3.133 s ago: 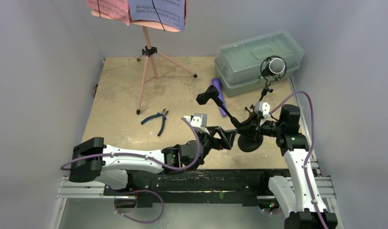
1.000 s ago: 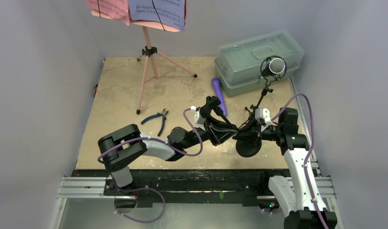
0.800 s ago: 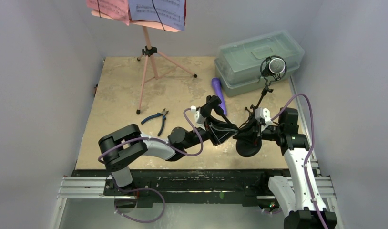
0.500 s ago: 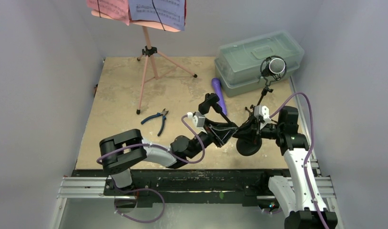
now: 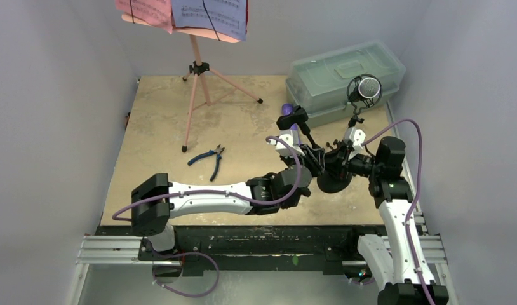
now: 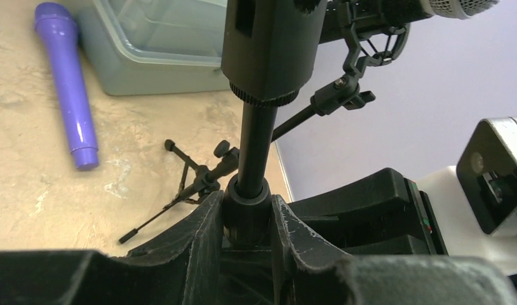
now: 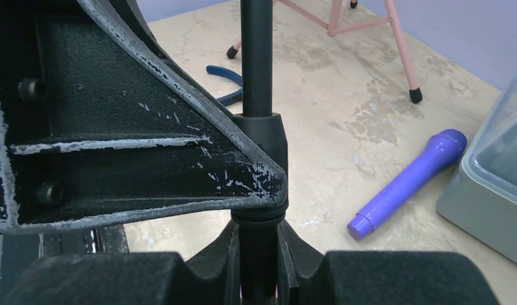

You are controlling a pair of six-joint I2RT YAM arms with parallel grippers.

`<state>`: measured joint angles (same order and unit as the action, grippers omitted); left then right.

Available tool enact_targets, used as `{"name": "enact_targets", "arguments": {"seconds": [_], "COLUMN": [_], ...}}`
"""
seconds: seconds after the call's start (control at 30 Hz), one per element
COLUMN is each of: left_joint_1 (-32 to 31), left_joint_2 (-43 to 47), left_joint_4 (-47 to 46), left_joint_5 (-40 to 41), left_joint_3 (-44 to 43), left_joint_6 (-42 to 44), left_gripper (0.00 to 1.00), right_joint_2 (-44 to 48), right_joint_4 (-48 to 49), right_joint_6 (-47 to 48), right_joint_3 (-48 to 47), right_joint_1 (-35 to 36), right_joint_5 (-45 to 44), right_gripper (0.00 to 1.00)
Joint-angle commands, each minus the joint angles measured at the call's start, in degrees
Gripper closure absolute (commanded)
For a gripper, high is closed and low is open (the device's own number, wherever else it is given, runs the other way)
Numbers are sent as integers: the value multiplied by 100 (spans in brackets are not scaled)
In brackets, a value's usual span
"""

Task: Pack up the instrument practice props
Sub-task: Unscrew the knob on the microphone stand.

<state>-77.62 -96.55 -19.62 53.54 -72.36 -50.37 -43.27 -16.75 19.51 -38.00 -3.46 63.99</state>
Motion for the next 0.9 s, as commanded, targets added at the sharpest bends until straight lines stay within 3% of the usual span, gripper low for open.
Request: {"name": "enact_targets", "arguments": {"seconds": [0.0, 0.07, 0.1, 0.23, 0.33, 0.43, 0.53, 0.7, 0.87], "left_joint_1": [-147, -148, -148, -148, -148, -141, -139, -77, 347], "left_joint_2": [-12, 10, 39, 315, 647, 1109, 1627, 2424, 2647], "left_joint_4": [547, 471, 426, 72, -258, -789, -1567, -3189, -3970], "left_joint_5": [213, 137, 82, -158, -428, -924, -1980, -3661, -4636], "left_joint_3": [-586, -544, -500, -155, 377, 1153, 2104, 3570, 3996], "left_joint_6": [-679, -521, -427, 148, 697, 1255, 2073, 3066, 3200], "left_gripper": [100, 100, 92, 44, 24, 14, 9, 6, 8], "right_joint_2": [19, 19, 20, 13, 26, 26, 28, -8, -3], "right_joint_4": [193, 207, 205, 192, 168, 132, 41, -558, -1262], "right_joint_6": [-338, -365, -368, -394, -387, -382, -297, 392, 1210], "right_joint_3": [82, 82, 78, 57, 31, 11, -19, -148, -278], "right_joint_1": [48, 48, 48, 48, 48, 48, 48, 47, 47], "right_joint_5": [-366, -346, -325, -177, -82, 46, 240, 824, 1383], "right_gripper": [100, 100, 100, 100, 100, 100, 100, 100, 100]}}
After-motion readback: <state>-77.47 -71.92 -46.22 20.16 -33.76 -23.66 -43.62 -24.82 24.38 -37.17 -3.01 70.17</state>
